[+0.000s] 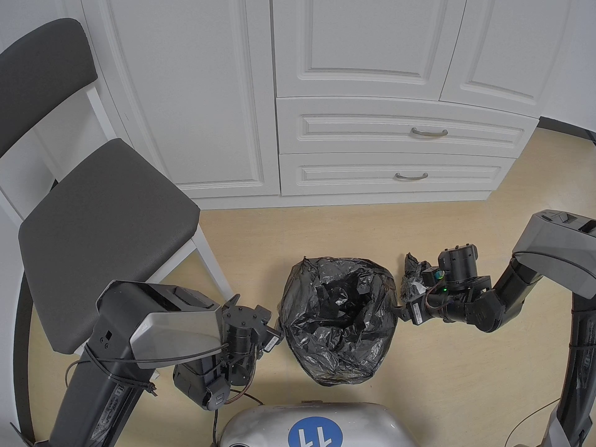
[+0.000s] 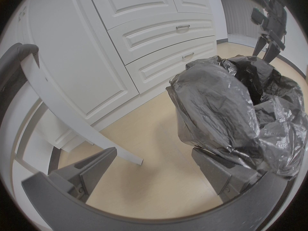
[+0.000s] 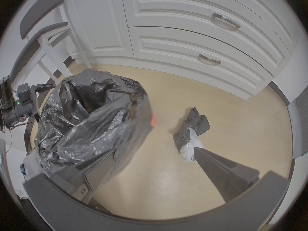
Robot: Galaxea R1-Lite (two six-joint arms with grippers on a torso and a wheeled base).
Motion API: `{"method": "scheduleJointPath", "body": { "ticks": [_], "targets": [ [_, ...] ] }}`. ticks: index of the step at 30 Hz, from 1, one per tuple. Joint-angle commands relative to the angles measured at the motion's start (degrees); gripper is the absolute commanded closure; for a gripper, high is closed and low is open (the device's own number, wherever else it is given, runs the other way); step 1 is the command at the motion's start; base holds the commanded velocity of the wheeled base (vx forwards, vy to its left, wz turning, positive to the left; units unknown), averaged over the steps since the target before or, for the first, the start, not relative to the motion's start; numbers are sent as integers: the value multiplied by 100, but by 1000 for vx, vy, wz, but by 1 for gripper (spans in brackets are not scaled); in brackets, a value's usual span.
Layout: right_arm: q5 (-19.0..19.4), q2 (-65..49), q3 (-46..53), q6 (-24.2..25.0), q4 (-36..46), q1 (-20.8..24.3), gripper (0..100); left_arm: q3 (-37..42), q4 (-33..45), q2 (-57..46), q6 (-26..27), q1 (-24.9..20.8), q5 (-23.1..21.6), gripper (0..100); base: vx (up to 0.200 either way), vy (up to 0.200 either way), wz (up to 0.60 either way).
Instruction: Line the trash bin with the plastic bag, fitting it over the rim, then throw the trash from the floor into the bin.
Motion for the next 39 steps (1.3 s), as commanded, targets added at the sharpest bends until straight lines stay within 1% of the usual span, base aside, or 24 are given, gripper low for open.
{"method": "scheduleJointPath", "body": {
  "ticks": [1, 5, 11, 15, 22, 25, 28, 29, 30, 31, 32, 35, 37, 38, 39],
  "targets": [
    [0, 24, 38, -109, 19, -178, 0, 367, -241, -8, 3, 5, -1, 0, 0, 0, 0],
    [9, 77, 38, -258, 28, -266, 0, 473, -408, -44, -24, -13, -1, 0, 0, 0, 0],
    [27, -90, 73, -241, -7, -240, 0, 473, -416, -70, -68, -39, -1, 0, 0, 0, 0],
    [27, -108, 152, -267, 2, -231, 0, 631, -416, -202, -252, -39, -1, 0, 0, 0, 0],
    [18, 595, -252, -258, 37, -266, 0, 868, -416, -474, -419, -74, 25, 0, 0, 0, 0],
    [36, 964, -604, -232, 72, -407, 0, 1000, -416, -624, -525, -118, 52, 0, 0, 0, 0],
    [36, 982, -630, -232, 72, -424, 0, 1000, -416, -632, -533, -118, 52, 0, 0, 0, 0],
    [194, 1325, -1360, -223, 468, -609, 0, 1106, -416, -729, -542, -118, 60, 0, 0, 0, 0],
    [194, 1325, -1360, -223, 468, -609, 0, 1106, -416, -729, -542, -118, 60, 0, 0, 0, 0],
    [484, 1360, -1852, -179, 1057, -679, 0, 1141, -416, -773, -533, -118, 69, 0, 0, 0, 0],
    [633, 1422, -2072, -109, 1224, -714, 0, 1167, -416, -808, -533, -118, 78, 0, 0, 0, 0],
    [1029, 1685, -2660, 173, 1487, -776, 0, 1308, -416, -940, -533, -118, 87, 0, 0, 0, 0],
    [1187, 1747, -2783, 252, 1514, -820, 0, 1325, -416, -984, -533, -127, 87, 0, 0, 0, 0],
    [1389, 1773, -2819, 278, 1557, -855, 0, 1361, -416, -1019, -533, -153, 96, 0, 0, 0, 0],
    [1486, 1773, -2836, 278, 1610, -864, 0, 1378, -416, -1028, -533, -171, 87, 0, 0, 0, 0]
  ]
}}
